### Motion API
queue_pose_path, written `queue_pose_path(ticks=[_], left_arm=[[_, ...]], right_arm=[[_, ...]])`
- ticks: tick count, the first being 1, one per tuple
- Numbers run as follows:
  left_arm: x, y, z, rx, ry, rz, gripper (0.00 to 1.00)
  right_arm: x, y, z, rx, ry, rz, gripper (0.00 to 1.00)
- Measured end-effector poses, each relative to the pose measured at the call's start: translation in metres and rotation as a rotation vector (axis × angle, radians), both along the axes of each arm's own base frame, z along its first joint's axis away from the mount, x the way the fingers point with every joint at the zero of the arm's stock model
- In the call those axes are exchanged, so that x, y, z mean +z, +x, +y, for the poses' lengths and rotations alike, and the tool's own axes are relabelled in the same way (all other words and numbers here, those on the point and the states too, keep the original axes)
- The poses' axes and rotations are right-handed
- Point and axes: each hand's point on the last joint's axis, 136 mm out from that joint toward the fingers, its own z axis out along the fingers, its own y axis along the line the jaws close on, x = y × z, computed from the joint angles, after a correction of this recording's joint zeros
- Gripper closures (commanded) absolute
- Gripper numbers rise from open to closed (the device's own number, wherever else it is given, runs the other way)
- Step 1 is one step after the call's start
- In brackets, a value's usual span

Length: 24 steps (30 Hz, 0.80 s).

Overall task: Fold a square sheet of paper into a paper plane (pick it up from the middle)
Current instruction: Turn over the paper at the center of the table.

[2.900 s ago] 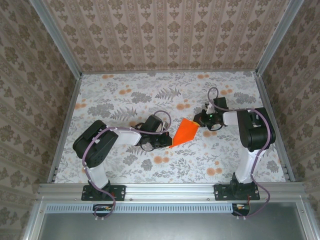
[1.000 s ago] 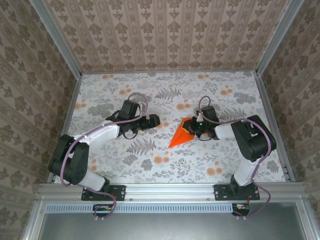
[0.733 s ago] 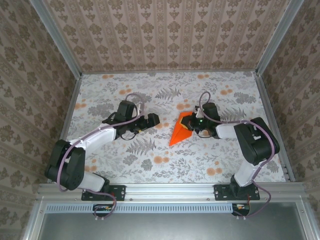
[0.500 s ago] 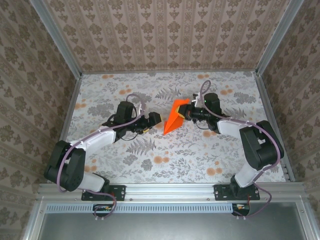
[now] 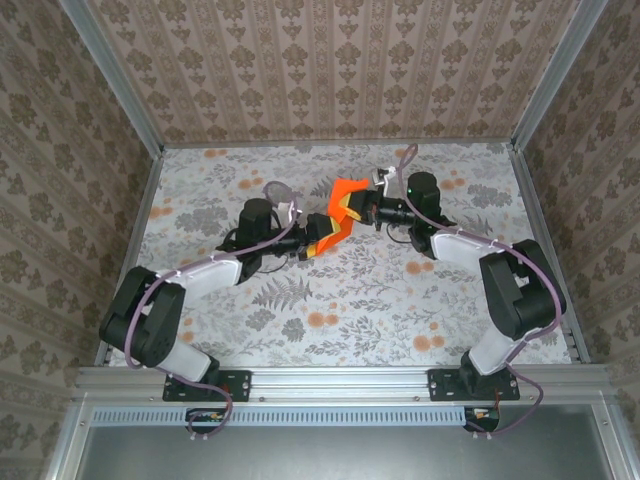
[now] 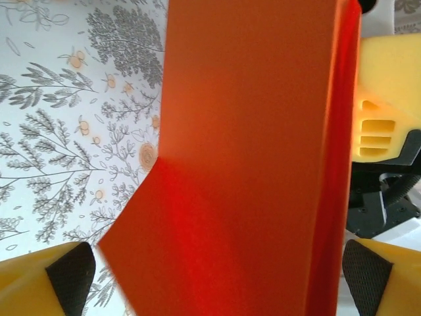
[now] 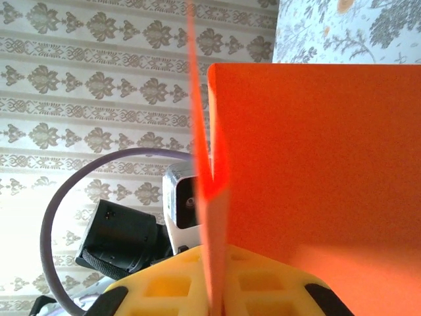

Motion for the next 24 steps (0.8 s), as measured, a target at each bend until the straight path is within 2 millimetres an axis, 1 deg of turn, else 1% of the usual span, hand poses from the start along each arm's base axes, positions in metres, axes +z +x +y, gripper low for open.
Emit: queue_pose_path(ticks=[4, 7, 13, 16, 17, 19, 22, 24], left_arm=[[0.01, 0.001, -0.003, -0.013, -0.023, -0.022, 0.18], [0.014, 0.002, -0.004, -0.018, -0.029, -0.04, 0.32], [0.014, 0.002, -0.004, -0.023, -0.02, -0.064, 0.6], [0.012, 0.002, -0.003, -0.022, -0.006, -0.072, 0.74], [0.011, 0.002, -0.003, -0.023, -0.002, -0.078, 0.79], [0.01, 0.003, -0.003, -0.021, 0.013, -0.079, 0.87], [0.007, 0.004, -0.002, -0.021, 0.042, -0.083, 0.94], [0.002, 0.004, 0.0, -0.018, 0.077, -0.081, 0.95]], right_arm=[[-0.005, -0.001, 0.002, 0.016, 0.003, 0.022, 0.88], [-0.01, -0.003, 0.003, 0.033, 0.002, 0.034, 0.88], [-0.023, -0.006, 0.005, 0.058, -0.005, 0.067, 0.87], [-0.024, -0.007, 0.005, 0.061, -0.007, 0.067, 0.84], [-0.024, -0.007, 0.005, 0.063, -0.009, 0.067, 0.82], [-0.027, -0.008, 0.005, 0.066, -0.016, 0.072, 0.73], [-0.038, -0.011, 0.004, 0.071, -0.051, 0.097, 0.57], [-0.049, -0.013, 0.0, 0.067, -0.096, 0.127, 0.51]])
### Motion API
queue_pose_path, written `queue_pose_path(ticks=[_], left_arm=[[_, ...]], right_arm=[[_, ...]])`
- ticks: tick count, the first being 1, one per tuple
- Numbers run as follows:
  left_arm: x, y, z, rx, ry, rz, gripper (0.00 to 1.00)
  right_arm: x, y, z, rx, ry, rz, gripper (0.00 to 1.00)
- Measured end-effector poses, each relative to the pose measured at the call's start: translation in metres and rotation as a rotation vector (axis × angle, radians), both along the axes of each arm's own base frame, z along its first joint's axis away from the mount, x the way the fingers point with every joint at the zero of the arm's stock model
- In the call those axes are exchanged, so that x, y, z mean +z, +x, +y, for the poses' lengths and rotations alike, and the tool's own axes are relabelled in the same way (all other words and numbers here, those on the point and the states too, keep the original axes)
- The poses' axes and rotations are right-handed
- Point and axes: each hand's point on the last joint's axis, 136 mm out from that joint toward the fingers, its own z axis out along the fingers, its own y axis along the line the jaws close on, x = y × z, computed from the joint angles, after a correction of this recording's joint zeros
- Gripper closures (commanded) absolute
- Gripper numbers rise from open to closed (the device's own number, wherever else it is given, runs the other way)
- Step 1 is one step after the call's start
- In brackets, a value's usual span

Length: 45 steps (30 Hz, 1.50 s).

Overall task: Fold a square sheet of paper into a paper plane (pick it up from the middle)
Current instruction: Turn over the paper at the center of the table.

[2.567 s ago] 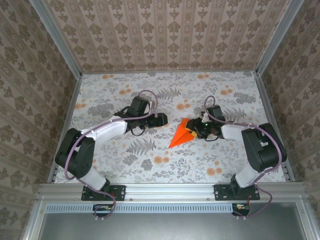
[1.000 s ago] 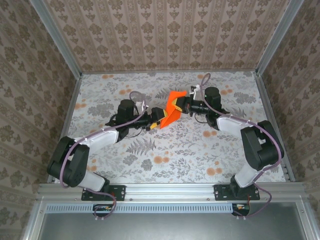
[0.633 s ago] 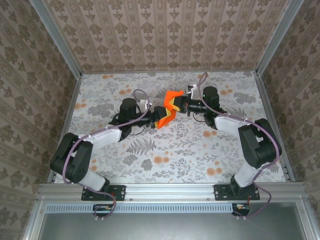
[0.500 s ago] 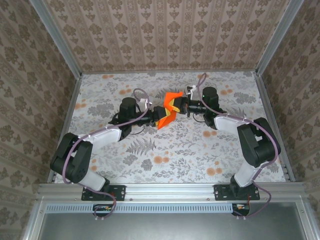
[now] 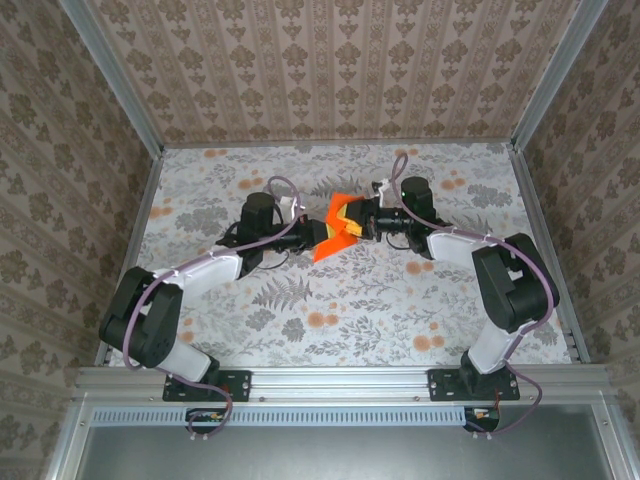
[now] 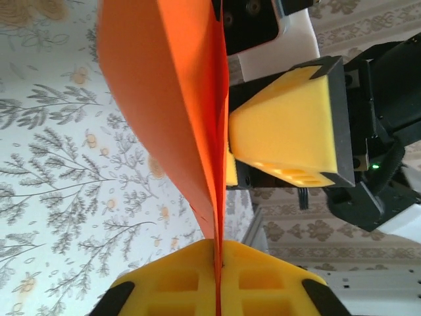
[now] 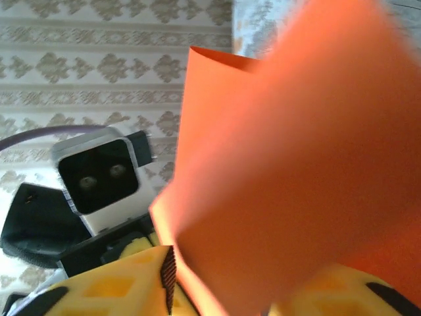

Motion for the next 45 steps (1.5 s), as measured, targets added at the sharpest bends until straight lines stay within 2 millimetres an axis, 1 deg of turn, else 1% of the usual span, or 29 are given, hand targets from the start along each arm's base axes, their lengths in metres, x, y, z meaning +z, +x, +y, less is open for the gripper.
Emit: queue_pose_path(ticks=[2, 4, 6, 9, 13, 18, 20, 22, 25, 27, 29, 30, 33, 36, 41, 43, 45], left_arm=[[-0.007, 0.0, 0.003, 0.007, 0.052, 0.003, 0.96], [-0.015, 0.003, 0.009, 0.022, 0.134, -0.002, 0.97], [-0.022, 0.008, 0.018, 0.048, 0.236, -0.016, 0.97], [-0.032, 0.016, 0.038, 0.09, 0.414, -0.047, 0.97], [-0.039, 0.025, 0.075, 0.158, 0.69, -0.088, 0.97], [-0.042, 0.032, 0.119, 0.23, 1.063, -0.137, 0.97], [-0.046, 0.034, 0.131, 0.245, 1.189, -0.145, 0.96], [-0.053, 0.035, 0.142, 0.243, 1.324, -0.148, 0.95], [-0.069, 0.035, 0.15, 0.21, 1.484, -0.144, 0.92], [-0.08, 0.035, 0.149, 0.182, 1.559, -0.142, 0.91], [-0.092, 0.035, 0.144, 0.15, 1.61, -0.139, 0.88], [-0.099, 0.036, 0.139, 0.135, 1.623, -0.138, 0.85], [-0.113, 0.036, 0.122, 0.106, 1.616, -0.132, 0.71], [-0.124, 0.033, 0.101, 0.073, 1.537, -0.118, 0.52], [-0.131, 0.034, 0.065, 0.039, 1.335, -0.091, 0.31], [-0.131, 0.033, 0.059, 0.036, 1.241, -0.07, 0.24], [-0.125, 0.032, 0.061, 0.046, 1.165, -0.051, 0.16]], right_arm=[[-0.009, -0.003, -0.007, -0.013, -0.056, 0.02, 0.45], [-0.015, -0.003, -0.02, -0.048, -0.132, 0.022, 0.4], [-0.017, -0.003, -0.035, -0.088, -0.207, 0.01, 0.36], [-0.015, -0.004, -0.056, -0.146, -0.324, -0.033, 0.32], [-0.015, -0.009, -0.077, -0.2, -0.454, -0.074, 0.3], [-0.023, -0.011, -0.094, -0.247, -0.563, -0.081, 0.29], [-0.026, -0.011, -0.099, -0.26, -0.595, -0.081, 0.29], [-0.03, -0.012, -0.103, -0.272, -0.619, -0.075, 0.29], [-0.035, -0.013, -0.108, -0.281, -0.65, -0.063, 0.29], [-0.038, -0.014, -0.111, -0.285, -0.667, -0.061, 0.29], [-0.04, -0.015, -0.113, -0.287, -0.677, -0.059, 0.29], [-0.042, -0.015, -0.113, -0.289, -0.682, -0.057, 0.29], [-0.046, -0.017, -0.116, -0.293, -0.694, -0.048, 0.29], [-0.052, -0.019, -0.117, -0.291, -0.702, -0.037, 0.29], [-0.058, -0.024, -0.117, -0.283, -0.708, -0.025, 0.32], [-0.061, -0.026, -0.115, -0.272, -0.712, -0.025, 0.34], [-0.062, -0.03, -0.108, -0.251, -0.716, -0.034, 0.38]])
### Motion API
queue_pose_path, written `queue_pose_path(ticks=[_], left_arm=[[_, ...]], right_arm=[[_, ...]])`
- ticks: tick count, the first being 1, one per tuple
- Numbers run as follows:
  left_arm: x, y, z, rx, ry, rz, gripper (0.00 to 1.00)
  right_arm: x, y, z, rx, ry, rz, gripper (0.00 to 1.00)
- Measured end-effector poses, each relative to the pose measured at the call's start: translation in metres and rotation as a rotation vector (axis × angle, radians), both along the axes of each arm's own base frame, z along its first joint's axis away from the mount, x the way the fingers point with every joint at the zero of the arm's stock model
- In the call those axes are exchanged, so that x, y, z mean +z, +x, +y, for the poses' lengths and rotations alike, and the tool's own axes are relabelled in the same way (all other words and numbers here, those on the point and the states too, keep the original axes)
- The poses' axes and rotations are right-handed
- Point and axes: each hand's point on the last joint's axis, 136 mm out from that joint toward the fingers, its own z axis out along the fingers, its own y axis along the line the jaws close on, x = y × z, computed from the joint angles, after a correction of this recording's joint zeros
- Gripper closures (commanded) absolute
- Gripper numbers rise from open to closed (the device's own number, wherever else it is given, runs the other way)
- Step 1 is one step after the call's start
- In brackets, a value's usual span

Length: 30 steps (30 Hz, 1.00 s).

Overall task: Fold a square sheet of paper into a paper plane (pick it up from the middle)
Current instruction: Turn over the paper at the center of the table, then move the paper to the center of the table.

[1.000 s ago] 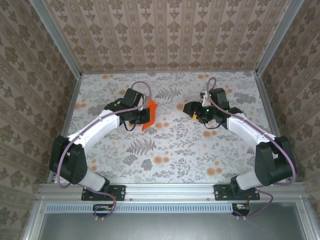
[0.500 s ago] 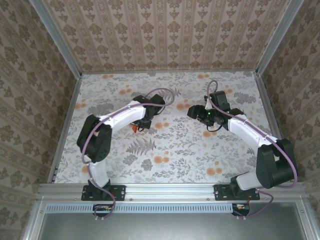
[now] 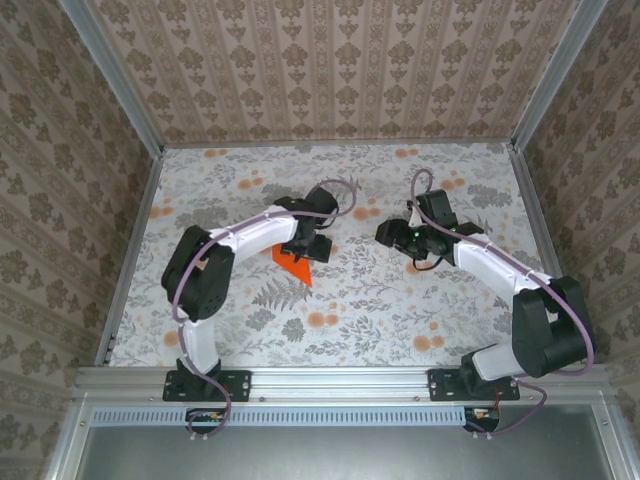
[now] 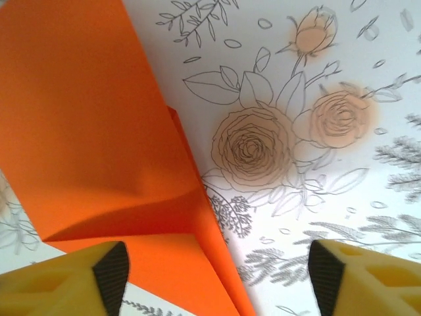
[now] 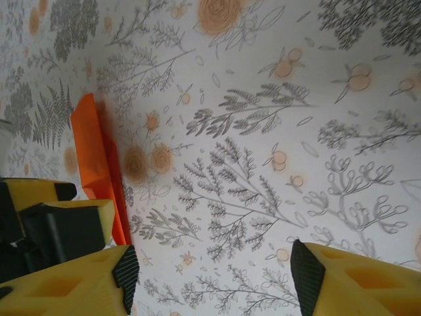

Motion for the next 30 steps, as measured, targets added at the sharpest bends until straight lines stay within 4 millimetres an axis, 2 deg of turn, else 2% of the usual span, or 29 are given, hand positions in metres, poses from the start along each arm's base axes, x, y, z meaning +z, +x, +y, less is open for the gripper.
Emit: queue_pose_path(ticks=[2, 5, 8, 13, 17, 19, 23, 28, 30], left_arm=[[0.01, 0.004, 0.007, 0.035, -0.081, -0.009, 0.11], [0.028, 0.013, 0.029, 0.112, -0.181, -0.044, 0.07], [0.037, 0.021, 0.058, 0.2, -0.231, -0.079, 0.01], [0.028, 0.016, 0.103, 0.332, -0.24, -0.085, 0.0], [0.02, 0.007, 0.133, 0.429, -0.241, -0.081, 0.0], [0.018, 0.003, 0.142, 0.462, -0.245, -0.083, 0.0], [0.016, -0.001, 0.149, 0.495, -0.264, -0.087, 0.0], [0.015, -0.001, 0.147, 0.502, -0.299, -0.084, 0.0], [0.016, 0.0, 0.145, 0.499, -0.311, -0.082, 0.0]], right_arm=[[0.001, -0.004, 0.013, 0.036, -0.004, -0.011, 0.43], [-0.003, -0.014, 0.047, 0.124, -0.012, -0.023, 0.51], [-0.012, -0.022, 0.093, 0.227, -0.027, -0.017, 0.58], [-0.025, -0.03, 0.168, 0.357, -0.031, -0.013, 0.64], [-0.034, -0.035, 0.213, 0.42, -0.026, -0.008, 0.65], [-0.041, -0.036, 0.225, 0.437, -0.03, 0.002, 0.65], [-0.058, -0.03, 0.234, 0.441, -0.047, 0.025, 0.66], [-0.084, -0.029, 0.226, 0.441, -0.086, 0.075, 0.68], [-0.089, -0.028, 0.221, 0.454, -0.088, 0.081, 0.69]])
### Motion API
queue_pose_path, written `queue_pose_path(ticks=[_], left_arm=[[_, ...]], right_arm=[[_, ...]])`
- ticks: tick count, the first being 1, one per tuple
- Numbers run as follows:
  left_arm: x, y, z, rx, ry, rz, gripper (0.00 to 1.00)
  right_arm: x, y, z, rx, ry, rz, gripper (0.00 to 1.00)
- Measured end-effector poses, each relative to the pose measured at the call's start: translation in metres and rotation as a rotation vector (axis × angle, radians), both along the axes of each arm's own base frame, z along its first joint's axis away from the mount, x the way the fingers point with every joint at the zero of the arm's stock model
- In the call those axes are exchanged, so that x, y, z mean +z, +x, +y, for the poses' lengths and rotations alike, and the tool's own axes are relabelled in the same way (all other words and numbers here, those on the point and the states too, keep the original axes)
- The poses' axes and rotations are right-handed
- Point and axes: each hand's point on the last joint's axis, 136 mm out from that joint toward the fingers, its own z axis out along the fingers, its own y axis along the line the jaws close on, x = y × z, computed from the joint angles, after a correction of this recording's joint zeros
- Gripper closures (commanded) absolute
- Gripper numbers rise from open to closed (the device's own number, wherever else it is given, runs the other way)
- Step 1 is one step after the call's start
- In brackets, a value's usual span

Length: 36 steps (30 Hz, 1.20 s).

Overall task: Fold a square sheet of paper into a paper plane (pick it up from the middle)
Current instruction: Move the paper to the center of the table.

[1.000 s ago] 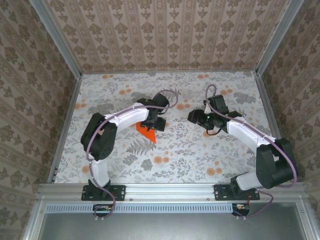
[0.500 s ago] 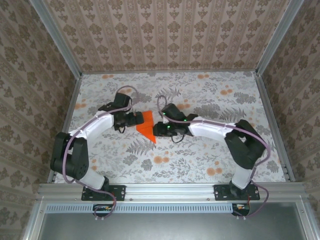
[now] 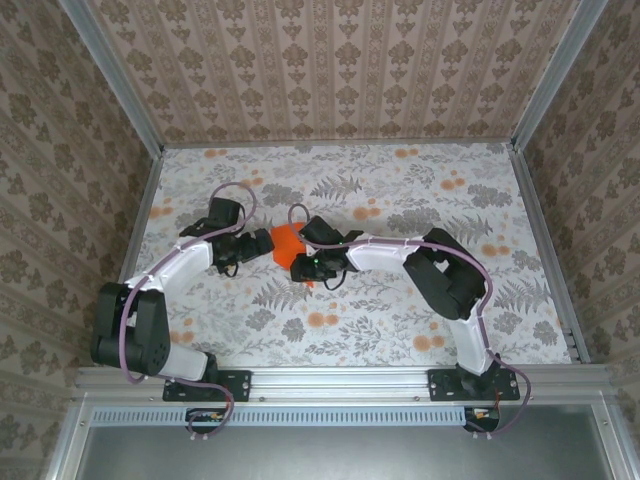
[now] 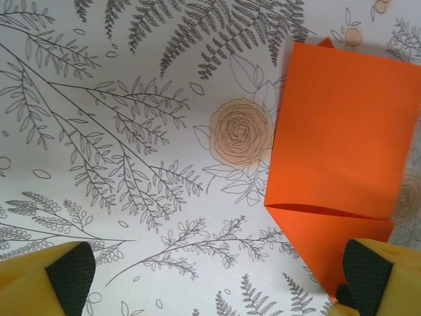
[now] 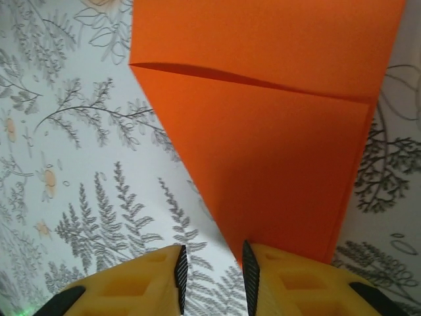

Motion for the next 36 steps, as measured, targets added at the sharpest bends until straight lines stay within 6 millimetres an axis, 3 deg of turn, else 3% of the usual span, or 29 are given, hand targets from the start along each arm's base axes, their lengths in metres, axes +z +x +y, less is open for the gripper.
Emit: queue_pose_path(ticks=[5, 14, 18, 22, 25, 36], left_arm=[[0.002, 0.001, -0.005, -0.011, -0.025, -0.003, 0.0], [-0.003, -0.004, -0.017, -0.04, -0.1, 0.005, 0.0], [-0.003, -0.007, -0.027, -0.05, -0.139, 0.007, 0.0], [-0.002, -0.013, -0.046, -0.065, -0.201, 0.005, 0.03], [-0.006, -0.023, -0.063, -0.072, -0.247, 0.022, 0.09], [-0.01, -0.037, -0.11, -0.083, -0.367, 0.06, 0.22]], right_arm=[[-0.004, -0.001, -0.011, 0.059, 0.051, 0.008, 0.71], [-0.004, -0.029, -0.065, 0.227, 0.128, 0.011, 0.7], [0.005, -0.039, -0.081, 0.237, 0.112, 0.01, 0.68], [0.04, -0.029, -0.084, 0.159, 0.13, -0.051, 0.72], [0.052, -0.018, -0.087, 0.044, 0.132, -0.056, 0.74], [0.025, -0.001, -0.079, -0.176, 0.109, 0.067, 0.75]])
